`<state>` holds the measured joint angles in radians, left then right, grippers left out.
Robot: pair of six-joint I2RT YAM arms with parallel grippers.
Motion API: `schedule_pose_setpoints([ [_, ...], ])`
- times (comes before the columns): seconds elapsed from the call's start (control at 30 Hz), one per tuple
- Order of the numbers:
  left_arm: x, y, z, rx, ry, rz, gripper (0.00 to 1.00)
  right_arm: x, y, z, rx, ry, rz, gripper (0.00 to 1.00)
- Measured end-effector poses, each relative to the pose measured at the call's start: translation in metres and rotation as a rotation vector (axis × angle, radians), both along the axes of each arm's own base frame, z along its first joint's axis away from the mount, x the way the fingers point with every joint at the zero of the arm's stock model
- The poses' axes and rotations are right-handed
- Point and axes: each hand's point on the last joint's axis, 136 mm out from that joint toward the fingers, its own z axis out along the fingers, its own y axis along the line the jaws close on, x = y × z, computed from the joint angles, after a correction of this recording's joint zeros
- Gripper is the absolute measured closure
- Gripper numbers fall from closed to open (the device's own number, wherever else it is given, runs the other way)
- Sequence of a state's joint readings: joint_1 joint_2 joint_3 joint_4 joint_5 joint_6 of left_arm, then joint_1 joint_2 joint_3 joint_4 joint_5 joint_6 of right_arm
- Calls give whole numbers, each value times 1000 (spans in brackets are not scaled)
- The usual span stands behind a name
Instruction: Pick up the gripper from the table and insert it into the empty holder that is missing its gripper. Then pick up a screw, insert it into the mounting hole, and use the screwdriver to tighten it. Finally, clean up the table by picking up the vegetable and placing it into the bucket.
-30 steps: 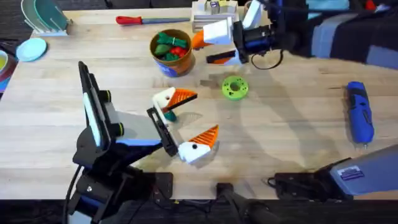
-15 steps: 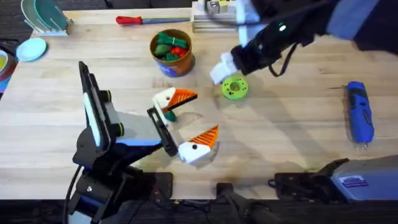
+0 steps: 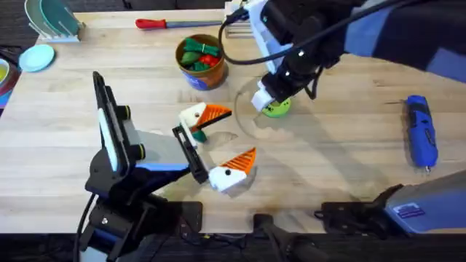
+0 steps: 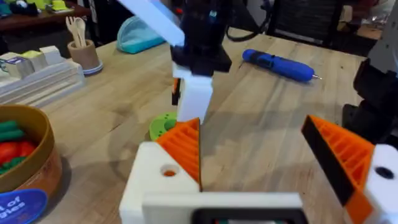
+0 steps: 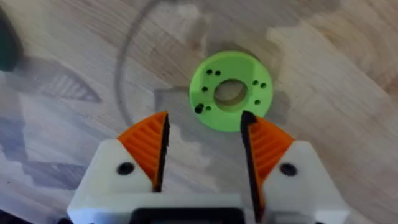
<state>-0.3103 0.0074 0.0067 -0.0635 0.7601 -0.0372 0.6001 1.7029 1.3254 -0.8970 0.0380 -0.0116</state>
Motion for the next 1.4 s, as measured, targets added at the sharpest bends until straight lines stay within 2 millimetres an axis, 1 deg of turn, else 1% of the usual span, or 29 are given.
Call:
schedule_pose_setpoints([
  [0.1, 0, 0, 0, 0, 0, 0, 8, -3, 4, -10, -18, 22, 15, 382],
  [0.23, 0, 0, 0, 0, 0, 0, 8, -8, 10, -24, -42, 53, 36, 492],
  [0.27, 0, 0, 0, 0, 0, 0, 8, -9, 11, -27, -47, 58, 39, 505],
  [0.4, 0, 0, 0, 0, 0, 0, 8, -9, 14, -34, -54, 65, 46, 596],
  [0.57, 0, 0, 0, 0, 0, 0, 8, -8, 13, -37, -67, 60, 43, 620],
  [0.73, 0, 0, 0, 0, 0, 0, 8, -5, 8, -46, -109, 64, 32, 634],
  [0.8, 0, 0, 0, 0, 0, 0, 8, -5, 7, -46, -113, 60, 28, 667],
  [1.0, 0, 0, 0, 0, 0, 0, 8, -2, 5, -46, -121, 48, 21, 820],
  [1.13, 0, 0, 0, 0, 0, 0, 8, -2, 6, -45, -120, 47, 19, 977],
  [1.2, 0, 0, 0, 0, 0, 0, 8, -2, 6, -45, -120, 46, 18, 993],
  [1.4, 0, 0, 0, 0, 0, 0, 8, -2, 6, -45, -119, 46, 14, 994],
])
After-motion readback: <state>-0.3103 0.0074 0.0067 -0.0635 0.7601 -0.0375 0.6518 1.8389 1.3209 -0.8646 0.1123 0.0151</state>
